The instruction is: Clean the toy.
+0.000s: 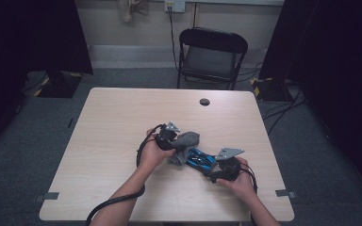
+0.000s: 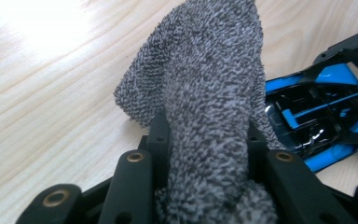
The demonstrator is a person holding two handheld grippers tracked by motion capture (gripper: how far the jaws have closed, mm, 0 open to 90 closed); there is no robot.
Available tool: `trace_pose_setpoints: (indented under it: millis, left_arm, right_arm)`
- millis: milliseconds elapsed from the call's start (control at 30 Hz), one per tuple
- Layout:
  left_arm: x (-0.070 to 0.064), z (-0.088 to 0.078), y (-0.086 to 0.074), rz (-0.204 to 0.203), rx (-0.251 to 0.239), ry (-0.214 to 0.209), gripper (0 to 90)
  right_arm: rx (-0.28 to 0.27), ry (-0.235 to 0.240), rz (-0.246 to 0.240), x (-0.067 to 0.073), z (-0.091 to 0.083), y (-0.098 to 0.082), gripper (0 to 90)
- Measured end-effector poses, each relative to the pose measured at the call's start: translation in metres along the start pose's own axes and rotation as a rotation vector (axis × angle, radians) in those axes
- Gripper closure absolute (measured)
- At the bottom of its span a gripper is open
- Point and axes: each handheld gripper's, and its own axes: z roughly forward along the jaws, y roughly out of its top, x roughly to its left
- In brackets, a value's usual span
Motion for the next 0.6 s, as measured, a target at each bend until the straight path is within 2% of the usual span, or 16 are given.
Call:
trace_pose_setpoints:
  millis: [533,600]
  left_arm:
    - [0.0071,-0.0024,-0.0043,-0.026,0.002,0.004,65.9]
    - [0.0083,-0.0024,-0.0056,-0.029,-0.004,0.016,65.9]
  right_arm:
    - [0.000,0.000,0.000,0.0000,0.0000,0.0000,24.6]
    - [0.000,0.000,0.000,0.0000,0.0000,0.0000,24.6]
